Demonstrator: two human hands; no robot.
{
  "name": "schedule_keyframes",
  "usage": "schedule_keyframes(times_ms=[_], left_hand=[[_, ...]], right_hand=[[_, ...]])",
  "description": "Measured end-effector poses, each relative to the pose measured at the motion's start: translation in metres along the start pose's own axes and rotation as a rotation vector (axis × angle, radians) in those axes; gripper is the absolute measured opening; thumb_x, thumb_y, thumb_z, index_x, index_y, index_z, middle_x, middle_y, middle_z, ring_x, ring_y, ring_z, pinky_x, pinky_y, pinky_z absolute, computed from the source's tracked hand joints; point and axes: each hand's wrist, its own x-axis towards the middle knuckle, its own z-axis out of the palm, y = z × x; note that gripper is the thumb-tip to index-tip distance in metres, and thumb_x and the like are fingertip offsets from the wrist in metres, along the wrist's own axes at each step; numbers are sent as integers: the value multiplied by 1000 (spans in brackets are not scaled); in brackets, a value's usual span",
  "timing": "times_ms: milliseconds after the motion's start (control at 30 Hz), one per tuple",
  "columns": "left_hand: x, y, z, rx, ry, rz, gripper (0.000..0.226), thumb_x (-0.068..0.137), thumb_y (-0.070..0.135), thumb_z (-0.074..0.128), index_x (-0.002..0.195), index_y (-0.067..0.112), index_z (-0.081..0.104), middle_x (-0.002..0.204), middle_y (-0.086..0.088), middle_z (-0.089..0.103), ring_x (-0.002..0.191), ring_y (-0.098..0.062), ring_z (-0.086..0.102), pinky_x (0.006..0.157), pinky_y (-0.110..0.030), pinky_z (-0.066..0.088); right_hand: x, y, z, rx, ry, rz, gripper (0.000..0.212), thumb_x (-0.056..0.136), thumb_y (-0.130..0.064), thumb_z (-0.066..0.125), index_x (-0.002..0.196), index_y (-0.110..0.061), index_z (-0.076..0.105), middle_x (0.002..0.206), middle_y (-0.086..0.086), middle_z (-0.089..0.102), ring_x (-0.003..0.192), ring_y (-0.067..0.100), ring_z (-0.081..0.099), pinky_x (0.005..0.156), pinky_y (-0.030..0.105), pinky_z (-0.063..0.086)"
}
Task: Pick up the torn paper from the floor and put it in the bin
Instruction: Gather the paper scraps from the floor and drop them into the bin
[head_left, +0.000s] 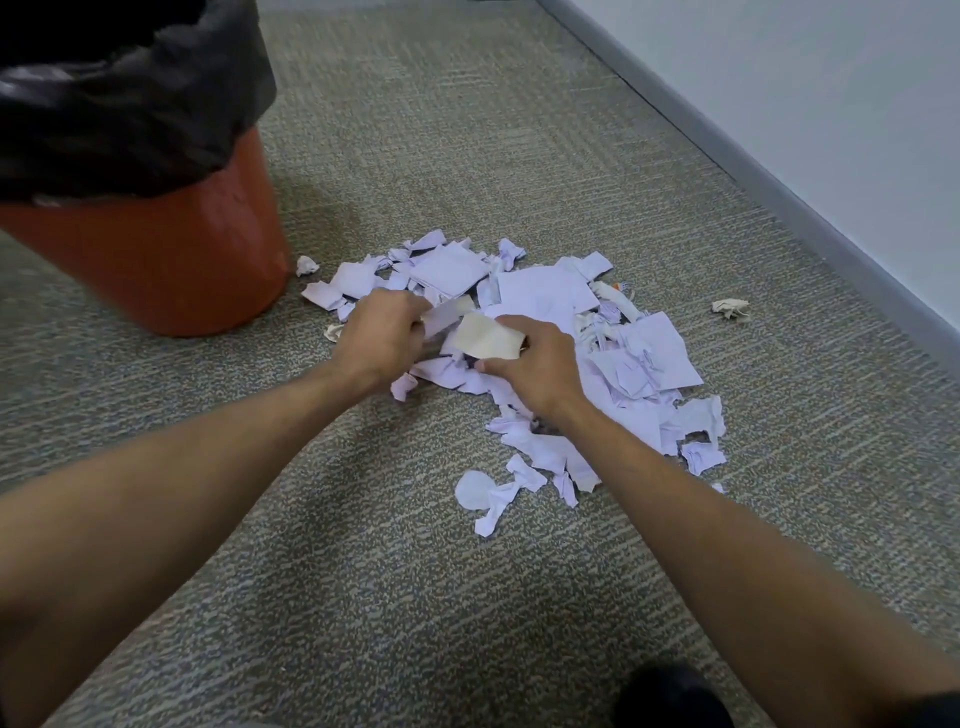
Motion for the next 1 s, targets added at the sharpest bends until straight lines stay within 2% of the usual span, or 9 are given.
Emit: schedule_keyframes(times_ms=[100,200,367,533,633,700,800,933,1000], left_hand=[[3,4,-28,-80,97,-13,14,75,-4,51,62,0,52,53,-13,49,53,-31,46,50,-35,31],[7,5,-63,-142,196,-44,15,75,-3,53,61,-1,49,50,-12,44,49,-30,42,48,-34,31],[15,1,-129,-192,346,-76,14,78,5,57,65,2,56,53,-14,50,56,-34,51,51,-39,40],[19,-14,-200,-256,475,-123,16,80,14,56,80,3,67,71,-15,67,69,-30,65,64,-47,53],[16,-29,-242,-249,559,-196,15,80,16,56,78,7,69,67,-10,67,65,-26,65,61,-45,53],[11,-41,-267,-225,605,-274,15,79,16,57,79,9,71,67,-9,68,66,-25,65,62,-41,53],[1,-60,-294,-241,626,-421,19,79,12,58,87,11,75,73,-12,71,71,-28,66,69,-41,55],[-9,-78,-309,-254,630,-537,14,81,8,61,87,6,73,76,-12,72,74,-30,68,72,-42,57],[-7,-87,-310,-266,577,-573,26,80,9,69,106,8,72,87,-6,73,81,-24,69,81,-37,57]], right_hand=[[6,-20,-12,115,19,8,64,69,-19,89,127,-7,63,115,9,69,98,14,62,82,25,52],[14,-51,-24,190,40,-40,65,71,-17,87,130,-7,61,117,7,68,100,14,63,76,15,50],[26,-118,-38,261,54,-124,64,72,-13,86,130,-10,61,117,7,68,105,19,64,88,31,56],[37,-196,-45,309,30,-222,62,72,-9,85,130,-11,61,111,4,69,101,19,66,84,30,57],[43,-243,-42,286,12,-292,61,73,-7,84,130,-11,61,112,2,66,105,19,63,86,32,56],[46,-274,-35,259,4,-344,62,74,-8,83,131,-12,60,121,5,65,112,21,60,93,38,54],[49,-316,-17,200,-33,-404,64,74,-7,82,133,-12,58,133,8,60,122,24,54,101,37,47],[58,-355,11,56,-95,-450,65,76,-8,80,136,-11,55,137,9,58,125,27,52,101,36,44],[67,-366,23,-20,-158,-462,69,77,-12,81,140,-12,51,139,9,56,128,27,51,103,35,42]])
